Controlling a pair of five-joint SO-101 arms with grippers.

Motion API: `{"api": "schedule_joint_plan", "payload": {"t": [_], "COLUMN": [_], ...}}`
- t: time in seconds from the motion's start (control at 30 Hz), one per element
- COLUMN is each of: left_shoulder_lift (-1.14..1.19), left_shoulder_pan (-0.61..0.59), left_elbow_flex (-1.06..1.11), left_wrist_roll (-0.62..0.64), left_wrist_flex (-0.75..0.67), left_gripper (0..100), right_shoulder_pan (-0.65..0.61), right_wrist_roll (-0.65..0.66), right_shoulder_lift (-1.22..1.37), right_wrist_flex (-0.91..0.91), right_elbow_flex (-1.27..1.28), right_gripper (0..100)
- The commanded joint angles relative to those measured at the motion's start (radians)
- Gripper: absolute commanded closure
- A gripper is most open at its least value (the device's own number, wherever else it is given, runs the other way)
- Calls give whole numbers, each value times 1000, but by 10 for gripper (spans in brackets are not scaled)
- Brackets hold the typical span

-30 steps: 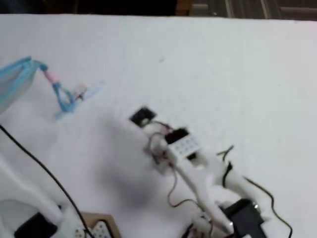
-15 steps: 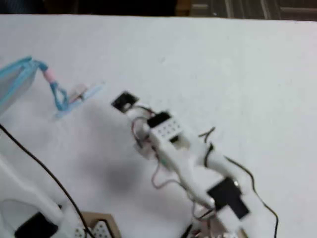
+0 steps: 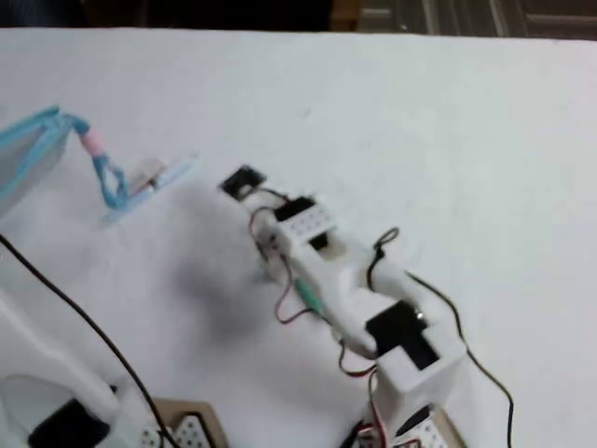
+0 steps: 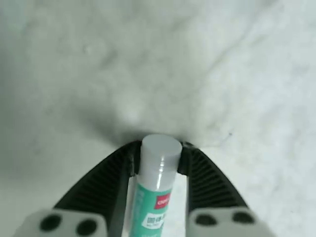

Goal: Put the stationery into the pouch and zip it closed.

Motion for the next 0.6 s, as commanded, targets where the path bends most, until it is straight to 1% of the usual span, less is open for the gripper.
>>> {"api": "schedule_joint_plan", "payload": {"t": [0.0, 0.1, 0.17, 0.23, 0.3, 0.4, 0.43, 0.47, 0.57], "left_shoulder_lift": [-33, -33, -33, -33, -33, -33, -33, -33, -31], "left_shoulder_pan": [7, 7, 7, 7, 8, 12, 12, 12, 13], "left_elbow_flex": [-6, -6, -6, -6, -6, -6, -6, -6, -6], "left_wrist_roll": [3, 3, 3, 3, 3, 3, 3, 3, 5], "left_wrist_flex": [0, 2, 2, 2, 0, 2, 2, 2, 3], "left_gripper": [978, 978, 978, 978, 978, 978, 978, 978, 978], "right_shoulder_pan": [15, 33, 31, 33, 18, -58, -93, -131, -220], "right_wrist_roll": [9, 5, -14, -94, -229, -425, -465, -491, -497], "right_shoulder_lift": [-88, -236, -355, -469, -584, -728, -763, -796, -846], "right_wrist_flex": [7, 4, -36, -119, -186, -309, -351, -403, -602], "right_elbow_flex": [-6, -8, -32, -63, -89, -98, -101, -101, -104], "right_gripper": [982, 981, 981, 981, 981, 981, 981, 981, 981]}}
